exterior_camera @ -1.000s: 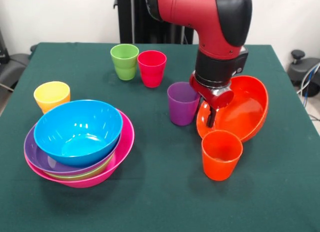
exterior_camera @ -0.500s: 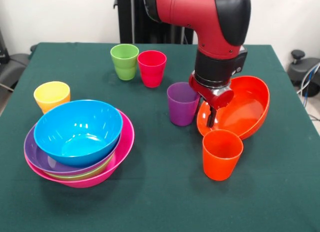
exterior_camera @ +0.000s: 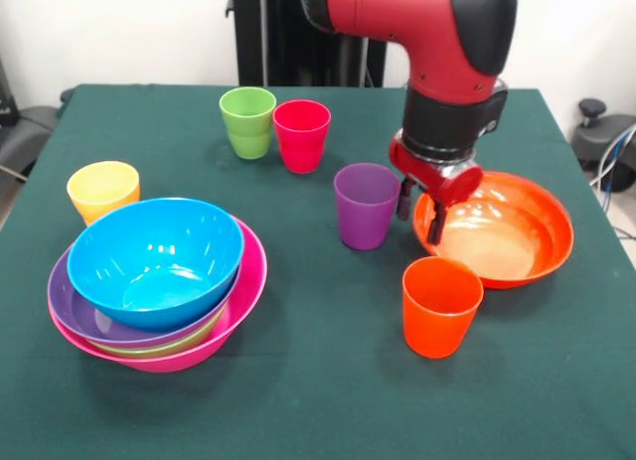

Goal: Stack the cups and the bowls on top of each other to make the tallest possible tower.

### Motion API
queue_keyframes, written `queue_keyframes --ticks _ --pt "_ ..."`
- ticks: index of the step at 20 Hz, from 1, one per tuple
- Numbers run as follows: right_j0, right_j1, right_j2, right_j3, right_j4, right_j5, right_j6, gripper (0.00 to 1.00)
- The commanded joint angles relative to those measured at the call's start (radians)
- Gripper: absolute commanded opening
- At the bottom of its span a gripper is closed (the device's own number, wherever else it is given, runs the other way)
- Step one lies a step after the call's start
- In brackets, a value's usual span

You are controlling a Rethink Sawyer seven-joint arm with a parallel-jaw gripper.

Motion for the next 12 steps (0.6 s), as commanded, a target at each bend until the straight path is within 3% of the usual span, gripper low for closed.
queue_keyframes --ticks 1,7,12 --pt "0.031 -0.065 0.11 0.041 -0.082 -0.028 0.013 1.0" --pt "0.02 -0.134 0.139 0.067 -0.094 0.026 0.0 1.0" --pt "0.002 -0.109 0.15 0.043 -0.111 0.01 -0.014 1.0"
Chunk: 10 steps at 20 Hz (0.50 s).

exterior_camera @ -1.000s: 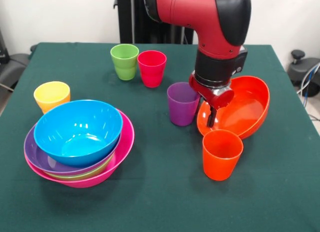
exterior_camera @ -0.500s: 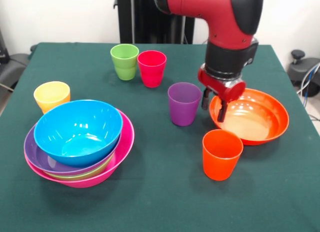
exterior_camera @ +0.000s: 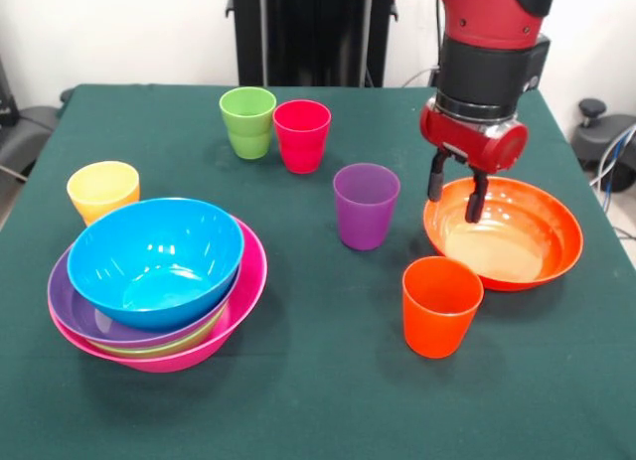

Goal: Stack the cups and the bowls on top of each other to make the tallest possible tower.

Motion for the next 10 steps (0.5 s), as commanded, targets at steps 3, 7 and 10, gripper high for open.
queue_keyframes --ticks 3,7,10 --pt "-0.029 0.034 0.147 0.009 -0.083 -0.017 -0.018 1.0" --pt "-0.044 0.058 0.158 -0.007 -0.101 -0.028 -0.028 1.0" --pt "-0.055 0.069 0.161 -0.014 -0.12 -0.023 -0.042 1.0"
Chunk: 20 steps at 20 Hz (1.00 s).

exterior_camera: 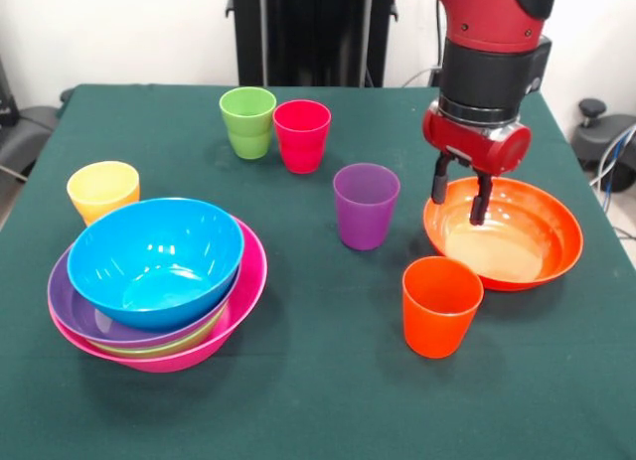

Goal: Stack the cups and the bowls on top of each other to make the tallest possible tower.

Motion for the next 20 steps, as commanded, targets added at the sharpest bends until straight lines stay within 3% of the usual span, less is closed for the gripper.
queue_keyframes --ticks 1,8,16,20 --pt "-0.033 0.063 0.125 -0.015 -0.093 -0.017 -0.045 1.0" --pt "-0.063 0.054 0.126 -0.017 -0.137 0.014 -0.058 1.0" --pt "-0.053 -0.11 0.108 0.072 -0.135 0.14 -0.029 1.0" --pt "-0.062 -0.078 0.114 0.061 -0.145 0.109 -0.035 1.0"
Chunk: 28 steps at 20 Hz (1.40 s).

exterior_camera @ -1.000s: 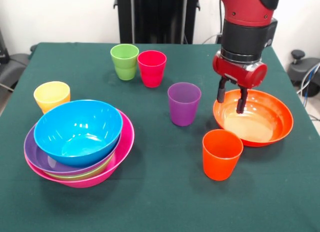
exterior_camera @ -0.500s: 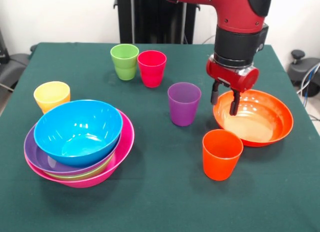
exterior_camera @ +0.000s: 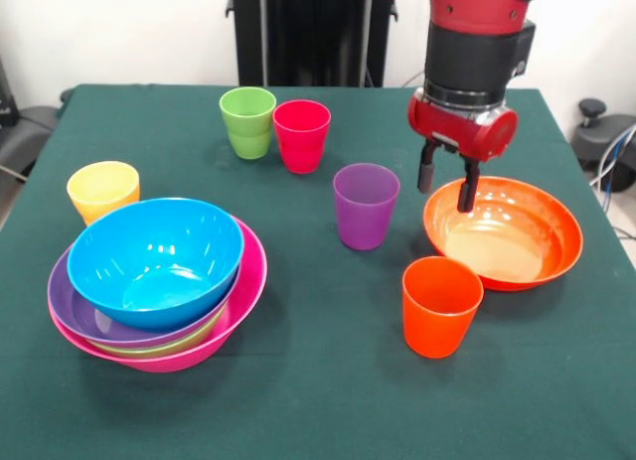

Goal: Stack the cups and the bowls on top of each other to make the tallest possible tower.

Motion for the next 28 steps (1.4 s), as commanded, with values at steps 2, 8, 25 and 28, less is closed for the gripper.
queue_keyframes --ticks 2,8,25,28 --pt "-0.022 0.009 0.096 0.019 -0.072 0.084 -0.038 1.0" --pt "-0.037 0.06 0.113 -0.003 -0.083 0.04 -0.047 1.0" --pt "-0.176 0.118 0.252 -0.062 -0.317 0.096 -0.176 1.0" --pt "-0.174 0.129 0.256 -0.073 -0.331 0.093 -0.155 1.0"
